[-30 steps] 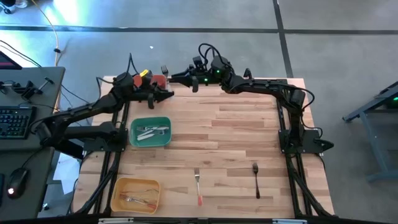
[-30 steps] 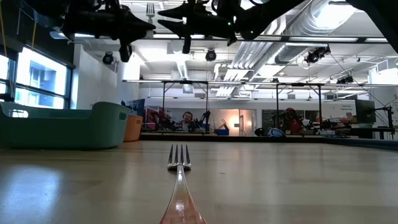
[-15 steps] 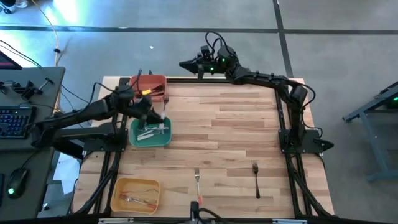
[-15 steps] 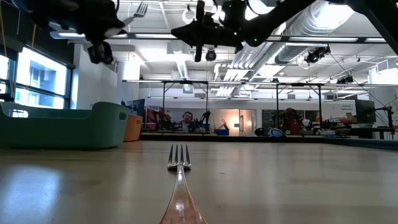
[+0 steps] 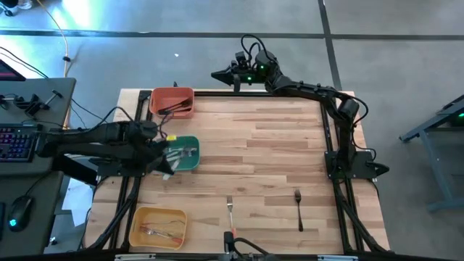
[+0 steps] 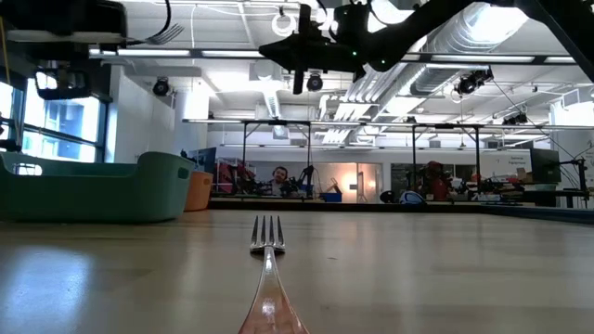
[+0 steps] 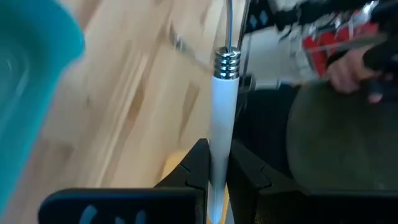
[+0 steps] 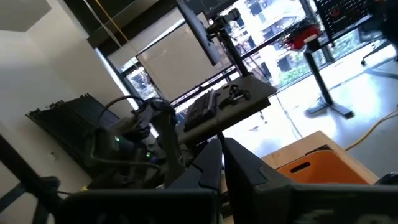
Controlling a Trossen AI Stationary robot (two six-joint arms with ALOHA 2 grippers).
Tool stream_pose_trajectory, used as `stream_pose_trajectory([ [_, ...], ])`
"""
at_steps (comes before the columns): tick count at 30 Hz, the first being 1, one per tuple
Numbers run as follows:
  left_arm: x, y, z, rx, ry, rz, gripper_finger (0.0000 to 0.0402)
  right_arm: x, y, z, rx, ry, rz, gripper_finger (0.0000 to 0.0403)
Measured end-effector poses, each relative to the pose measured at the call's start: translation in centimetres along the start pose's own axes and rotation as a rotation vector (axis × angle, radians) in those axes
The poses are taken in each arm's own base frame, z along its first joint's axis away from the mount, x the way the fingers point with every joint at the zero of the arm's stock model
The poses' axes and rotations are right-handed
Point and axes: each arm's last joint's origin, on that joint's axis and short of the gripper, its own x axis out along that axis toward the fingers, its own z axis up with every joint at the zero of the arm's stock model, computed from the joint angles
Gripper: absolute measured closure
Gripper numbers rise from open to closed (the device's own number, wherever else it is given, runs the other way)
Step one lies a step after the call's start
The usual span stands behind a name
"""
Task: Sort silverware by color (type)
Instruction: Put the white fork into the green bin
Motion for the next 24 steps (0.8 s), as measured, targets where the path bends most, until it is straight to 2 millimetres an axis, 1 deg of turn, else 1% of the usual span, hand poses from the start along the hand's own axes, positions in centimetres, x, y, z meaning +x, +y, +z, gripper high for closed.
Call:
stream_pose_trajectory([
  [5, 0.5, -0.3, -1.2, -0.006, 0.104, 0.015, 0.0382, 0.1, 0.0, -0.3, 0.020, 0.026, 0.006, 0.0403],
  [10, 0.9, -0.8, -2.1, 0.012, 0.185, 0.006, 0.0383, 0.5, 0.6, -0.6, 0.021, 0.035, 0.023, 0.0403],
  [16, 1.4, -1.4, -3.2, 0.032, 0.246, 0.011, 0.0383, 0.8, 0.9, -0.8, 0.014, 0.038, 0.027, 0.0403],
  [24, 2.6, -2.1, -4.6, 0.089, 0.373, 0.039, 0.0383, 0.8, 0.9, -0.9, 0.004, 0.042, 0.027, 0.0403],
])
